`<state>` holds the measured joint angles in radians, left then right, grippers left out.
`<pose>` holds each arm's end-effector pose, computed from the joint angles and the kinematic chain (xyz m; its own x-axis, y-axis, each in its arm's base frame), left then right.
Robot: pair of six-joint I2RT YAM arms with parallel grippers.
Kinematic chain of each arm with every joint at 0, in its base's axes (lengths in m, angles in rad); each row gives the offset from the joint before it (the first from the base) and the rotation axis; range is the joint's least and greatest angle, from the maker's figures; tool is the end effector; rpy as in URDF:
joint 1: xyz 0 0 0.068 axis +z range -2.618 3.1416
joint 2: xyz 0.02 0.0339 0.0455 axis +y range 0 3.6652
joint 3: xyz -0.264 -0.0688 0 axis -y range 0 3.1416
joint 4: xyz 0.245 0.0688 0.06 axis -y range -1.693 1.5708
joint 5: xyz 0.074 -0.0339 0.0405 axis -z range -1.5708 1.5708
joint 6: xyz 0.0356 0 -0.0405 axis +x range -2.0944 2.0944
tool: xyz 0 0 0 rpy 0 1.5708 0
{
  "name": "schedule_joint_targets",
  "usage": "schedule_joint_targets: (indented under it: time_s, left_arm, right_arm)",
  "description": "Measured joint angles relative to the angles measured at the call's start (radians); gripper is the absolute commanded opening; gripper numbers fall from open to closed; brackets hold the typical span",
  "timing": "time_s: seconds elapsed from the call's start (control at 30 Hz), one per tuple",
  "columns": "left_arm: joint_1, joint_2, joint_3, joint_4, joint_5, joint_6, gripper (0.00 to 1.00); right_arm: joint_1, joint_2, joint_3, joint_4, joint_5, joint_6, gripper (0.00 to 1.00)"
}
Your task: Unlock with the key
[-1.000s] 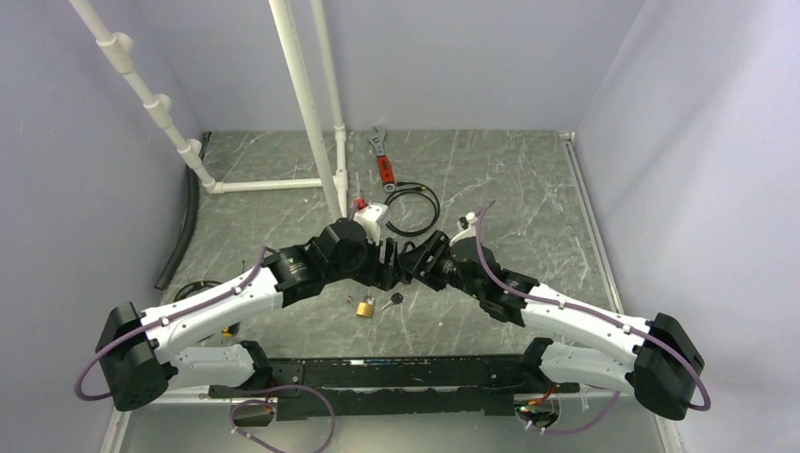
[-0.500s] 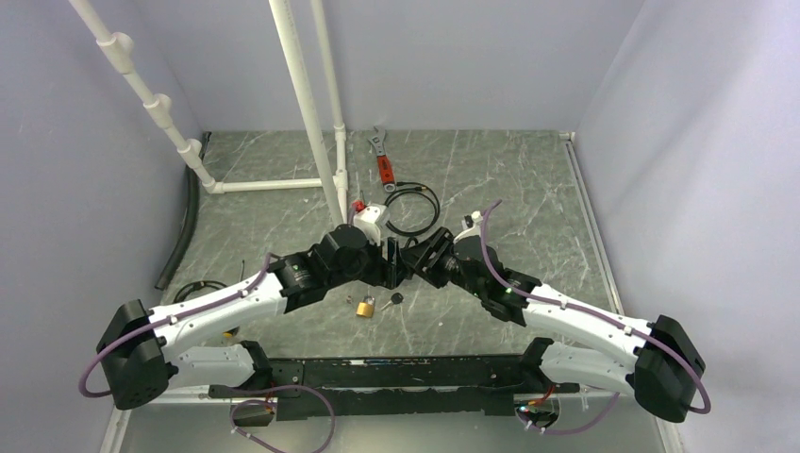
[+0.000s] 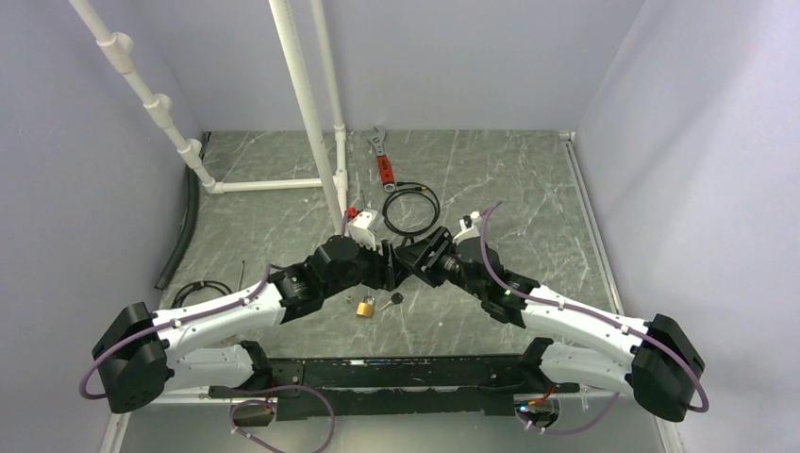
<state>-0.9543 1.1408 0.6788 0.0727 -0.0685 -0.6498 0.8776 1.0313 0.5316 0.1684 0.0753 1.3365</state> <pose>0.1508 -0.2085 0.2564 -0.6451 -0.1337 -0.7523 0.4862 0.6878 -0.5391 0.1501 0.1765 0.2397 -0.7501 0.6149 -0.2433 0.0347 0.4040 0.9141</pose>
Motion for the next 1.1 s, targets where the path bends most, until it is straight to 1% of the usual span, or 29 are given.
schedule_joint_targets:
  time_s: [0.03, 0.07, 0.1, 0.13, 0.2, 0.23, 0.3, 0.37, 0.43, 0.47, 0.57, 0.67, 0.73, 0.83, 0.9, 0.93, 0.97, 1.1]
  left_arm:
    - [-0.001, -0.006, -0.011, 0.02, 0.001, -0.001, 0.48]
    - [-0.003, -0.012, -0.018, 0.033, 0.001, -0.004, 0.31]
    - [-0.005, -0.016, -0.024, 0.051, 0.005, -0.01, 0.08]
    - [-0.009, -0.019, -0.026, 0.068, 0.014, -0.017, 0.0]
    - [-0.015, -0.024, -0.027, 0.074, 0.001, -0.011, 0.0]
    - [-0.015, -0.024, -0.027, 0.074, -0.004, -0.012, 0.0]
    - [-0.015, -0.024, -0.027, 0.069, -0.014, -0.012, 0.0]
    - [-0.016, -0.025, -0.027, 0.067, -0.019, -0.013, 0.0]
    - [-0.017, -0.031, -0.03, 0.066, -0.024, -0.016, 0.0]
    - [-0.019, -0.039, -0.035, 0.065, -0.03, -0.017, 0.0]
    - [-0.01, -0.082, -0.068, 0.016, -0.121, -0.026, 0.0]
    - [0.005, -0.137, -0.109, -0.077, -0.256, -0.048, 0.0]
    - [0.006, -0.165, -0.127, -0.153, -0.346, -0.077, 0.0]
    - [0.006, -0.195, -0.162, -0.249, -0.473, -0.14, 0.0]
    - [0.006, -0.212, -0.192, -0.29, -0.532, -0.186, 0.0]
    - [0.006, -0.224, -0.228, -0.358, -0.592, -0.246, 0.0]
    - [0.006, -0.224, -0.228, -0.358, -0.592, -0.246, 0.0]
    - [0.006, -0.195, -0.237, -0.431, -0.654, -0.343, 0.0]
  right_arm:
    - [0.0, 0.002, 0.0, 0.007, -0.005, 0.0, 0.0]
    - [0.0, 0.004, 0.0, 0.013, -0.01, 0.001, 0.0]
    - [0.0, 0.006, 0.0, 0.02, -0.011, 0.001, 0.0]
    - [0.0, 0.009, 0.0, 0.026, -0.013, 0.001, 0.01]
    - [-0.002, 0.012, 0.0, 0.036, -0.01, 0.0, 0.05]
    - [-0.002, 0.014, 0.0, 0.041, -0.01, 0.0, 0.1]
    - [-0.002, 0.016, -0.001, 0.043, -0.01, -0.001, 0.28]
    - [-0.002, 0.017, -0.001, 0.043, -0.01, -0.002, 0.54]
    - [-0.002, 0.017, -0.001, 0.043, -0.01, -0.005, 0.77]
    - [0.0, 0.017, 0.0, 0.044, -0.01, -0.008, 0.82]
    - [0.01, -0.002, 0.0, 0.034, -0.012, -0.035, 0.86]
    - [0.016, -0.035, 0.008, -0.015, 0.021, -0.076, 0.94]
    - [0.016, -0.058, 0.019, -0.063, 0.058, -0.105, 0.96]
    - [0.016, -0.087, 0.029, -0.111, 0.109, -0.143, 0.96]
    - [0.016, -0.1, 0.029, -0.139, 0.137, -0.165, 0.95]
    - [0.016, -0.103, 0.028, -0.171, 0.165, -0.193, 0.92]
    - [0.016, -0.103, 0.028, -0.174, 0.166, -0.194, 0.9]
    - [0.016, -0.087, 0.0, -0.166, 0.172, -0.267, 0.88]
